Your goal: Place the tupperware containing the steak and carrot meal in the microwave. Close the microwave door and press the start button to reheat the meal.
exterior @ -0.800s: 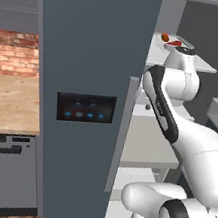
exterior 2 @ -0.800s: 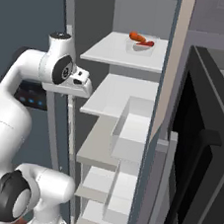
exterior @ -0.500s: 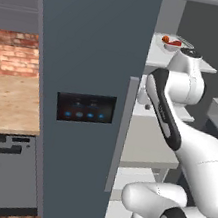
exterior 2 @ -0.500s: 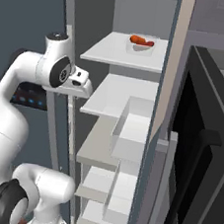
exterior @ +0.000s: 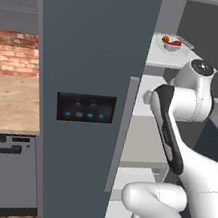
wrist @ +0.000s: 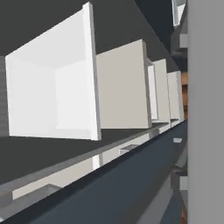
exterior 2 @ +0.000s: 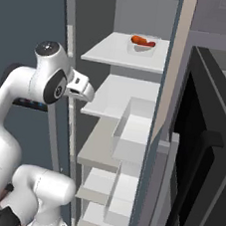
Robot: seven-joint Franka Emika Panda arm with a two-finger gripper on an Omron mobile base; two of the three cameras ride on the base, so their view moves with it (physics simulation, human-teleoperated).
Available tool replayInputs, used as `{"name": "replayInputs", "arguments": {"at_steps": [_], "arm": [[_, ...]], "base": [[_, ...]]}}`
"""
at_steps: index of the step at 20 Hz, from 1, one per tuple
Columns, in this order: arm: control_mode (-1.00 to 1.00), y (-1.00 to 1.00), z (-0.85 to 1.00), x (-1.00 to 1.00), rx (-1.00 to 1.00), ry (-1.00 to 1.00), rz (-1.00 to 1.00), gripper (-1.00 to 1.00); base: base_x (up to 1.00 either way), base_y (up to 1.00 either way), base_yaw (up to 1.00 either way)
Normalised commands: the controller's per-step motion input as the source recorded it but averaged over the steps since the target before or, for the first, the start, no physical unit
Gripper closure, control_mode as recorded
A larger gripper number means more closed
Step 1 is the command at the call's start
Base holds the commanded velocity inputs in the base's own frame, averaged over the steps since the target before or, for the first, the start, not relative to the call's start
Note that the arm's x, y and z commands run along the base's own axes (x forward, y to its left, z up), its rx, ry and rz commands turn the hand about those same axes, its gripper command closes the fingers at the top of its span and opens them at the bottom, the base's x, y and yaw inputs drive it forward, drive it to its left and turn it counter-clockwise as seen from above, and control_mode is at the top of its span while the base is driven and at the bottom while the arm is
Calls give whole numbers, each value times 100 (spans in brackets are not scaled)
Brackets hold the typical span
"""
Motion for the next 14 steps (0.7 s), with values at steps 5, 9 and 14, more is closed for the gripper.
{"name": "replayInputs", "arguments": {"at_steps": [5, 9, 14], "arm": [[-100, -25, 39, 0, 1, -32, -13, -100], [-100, -33, 49, 0, 8, -32, -18, -100], [-100, -32, 55, 0, 11, -25, -19, -100]], "base": [[0, 0, 0], [0, 0, 0], [0, 0, 0]]}}
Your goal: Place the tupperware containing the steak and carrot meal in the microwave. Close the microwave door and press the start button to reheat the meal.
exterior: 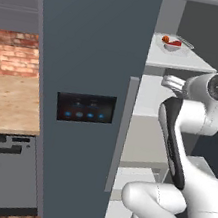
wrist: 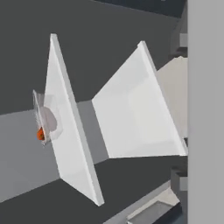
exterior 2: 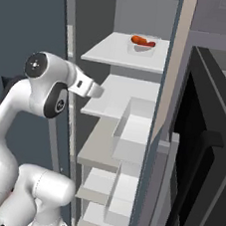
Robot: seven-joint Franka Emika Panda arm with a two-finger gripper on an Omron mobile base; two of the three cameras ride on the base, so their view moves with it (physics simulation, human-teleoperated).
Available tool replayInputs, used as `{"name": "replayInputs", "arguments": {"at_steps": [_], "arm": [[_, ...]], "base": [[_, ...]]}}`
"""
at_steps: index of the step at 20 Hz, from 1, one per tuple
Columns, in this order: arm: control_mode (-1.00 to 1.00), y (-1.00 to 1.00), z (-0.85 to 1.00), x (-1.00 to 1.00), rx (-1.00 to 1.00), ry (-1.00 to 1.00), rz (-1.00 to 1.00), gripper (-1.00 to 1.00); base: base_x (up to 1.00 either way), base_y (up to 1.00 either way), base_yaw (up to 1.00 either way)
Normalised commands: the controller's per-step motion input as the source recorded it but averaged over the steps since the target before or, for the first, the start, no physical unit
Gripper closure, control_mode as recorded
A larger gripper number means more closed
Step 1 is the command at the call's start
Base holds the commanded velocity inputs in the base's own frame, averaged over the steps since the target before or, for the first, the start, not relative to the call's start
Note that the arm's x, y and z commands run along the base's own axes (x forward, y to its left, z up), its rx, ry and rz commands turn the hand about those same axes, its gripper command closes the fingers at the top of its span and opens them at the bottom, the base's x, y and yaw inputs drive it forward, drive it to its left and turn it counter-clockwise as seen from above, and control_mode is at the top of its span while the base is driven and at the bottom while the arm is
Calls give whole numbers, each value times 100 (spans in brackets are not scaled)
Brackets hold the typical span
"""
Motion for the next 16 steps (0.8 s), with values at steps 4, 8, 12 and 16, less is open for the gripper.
{"name": "replayInputs", "arguments": {"at_steps": [4, 8, 12, 16], "arm": [[-100, -32, 55, 5, 11, -14, -19, -100], [-100, -11, 63, 19, 15, -13, -11, -100], [-100, -11, 53, 14, 20, -4, -2, -100], [-100, -19, 34, 8, 20, 0, 0, -100]], "base": [[0, 0, 0], [0, 0, 0], [0, 0, 0], [0, 0, 0]]}}
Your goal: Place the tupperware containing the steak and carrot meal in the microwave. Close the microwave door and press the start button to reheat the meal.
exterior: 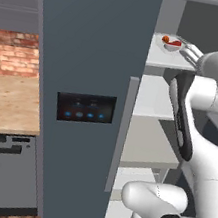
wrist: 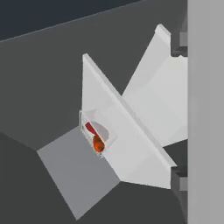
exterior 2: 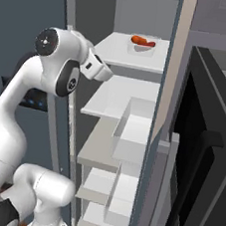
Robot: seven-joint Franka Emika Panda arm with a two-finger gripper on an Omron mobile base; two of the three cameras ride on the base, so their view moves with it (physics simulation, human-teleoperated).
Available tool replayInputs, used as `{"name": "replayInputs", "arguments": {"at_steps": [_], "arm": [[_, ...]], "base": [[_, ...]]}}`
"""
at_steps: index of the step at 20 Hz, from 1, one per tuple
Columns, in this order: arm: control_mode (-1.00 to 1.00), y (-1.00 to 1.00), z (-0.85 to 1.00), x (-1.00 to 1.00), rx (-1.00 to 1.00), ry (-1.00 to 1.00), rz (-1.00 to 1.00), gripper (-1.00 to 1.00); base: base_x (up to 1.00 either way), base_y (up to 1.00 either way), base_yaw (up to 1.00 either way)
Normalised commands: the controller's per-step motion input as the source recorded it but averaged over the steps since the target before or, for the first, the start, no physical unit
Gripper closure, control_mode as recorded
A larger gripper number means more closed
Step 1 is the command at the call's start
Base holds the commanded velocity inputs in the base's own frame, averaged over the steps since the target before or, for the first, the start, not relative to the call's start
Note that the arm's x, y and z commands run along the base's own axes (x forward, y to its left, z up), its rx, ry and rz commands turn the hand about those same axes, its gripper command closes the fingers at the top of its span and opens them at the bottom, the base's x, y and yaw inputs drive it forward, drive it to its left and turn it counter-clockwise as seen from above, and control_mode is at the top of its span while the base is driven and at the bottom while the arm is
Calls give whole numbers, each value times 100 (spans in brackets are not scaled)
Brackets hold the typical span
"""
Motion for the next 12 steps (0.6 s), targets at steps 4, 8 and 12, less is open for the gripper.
{"name": "replayInputs", "arguments": {"at_steps": [4, 8, 12], "arm": [[-100, -27, 6, 14, 18, 1, 0, -100], [-100, -24, 0, 19, 8, 1, 0, -100], [-100, -13, 0, 22, 0, 0, 0, -100]], "base": [[0, 0, 0], [0, 0, 0], [0, 0, 0]]}}
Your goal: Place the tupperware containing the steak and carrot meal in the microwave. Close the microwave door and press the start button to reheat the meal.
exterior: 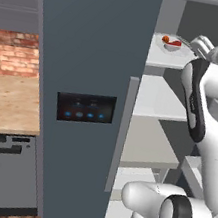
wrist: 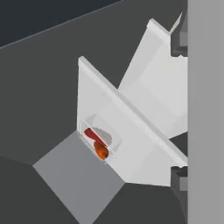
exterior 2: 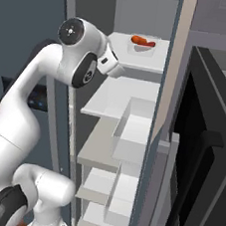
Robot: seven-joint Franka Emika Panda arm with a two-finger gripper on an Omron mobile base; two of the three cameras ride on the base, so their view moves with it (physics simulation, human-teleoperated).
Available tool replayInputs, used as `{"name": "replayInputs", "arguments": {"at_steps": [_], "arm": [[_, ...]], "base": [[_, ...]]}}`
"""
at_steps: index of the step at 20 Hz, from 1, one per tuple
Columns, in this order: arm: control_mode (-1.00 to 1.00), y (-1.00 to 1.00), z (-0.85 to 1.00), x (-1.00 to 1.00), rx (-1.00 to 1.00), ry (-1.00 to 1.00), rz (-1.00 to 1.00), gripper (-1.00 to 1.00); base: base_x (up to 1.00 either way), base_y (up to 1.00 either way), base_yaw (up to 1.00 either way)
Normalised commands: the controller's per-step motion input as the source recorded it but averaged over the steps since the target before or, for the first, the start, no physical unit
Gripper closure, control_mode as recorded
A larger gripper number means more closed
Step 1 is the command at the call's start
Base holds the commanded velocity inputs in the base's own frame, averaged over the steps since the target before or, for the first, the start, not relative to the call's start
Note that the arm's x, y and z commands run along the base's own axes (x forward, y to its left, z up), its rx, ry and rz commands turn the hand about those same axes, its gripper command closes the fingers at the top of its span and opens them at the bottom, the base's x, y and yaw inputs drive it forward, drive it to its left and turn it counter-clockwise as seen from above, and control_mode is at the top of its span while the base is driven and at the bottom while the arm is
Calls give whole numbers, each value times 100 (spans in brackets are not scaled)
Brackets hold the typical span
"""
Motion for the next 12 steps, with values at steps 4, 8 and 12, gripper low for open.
{"name": "replayInputs", "arguments": {"at_steps": [4, 8, 12], "arm": [[-100, -4, 0, 26, 0, 5, 0, -100], [-100, -2, 0, 26, 0, 11, 1, -100], [-100, -5, 0, 32, 0, 11, 1, -100]], "base": [[0, 0, 0], [0, 0, 0], [0, 0, 0]]}}
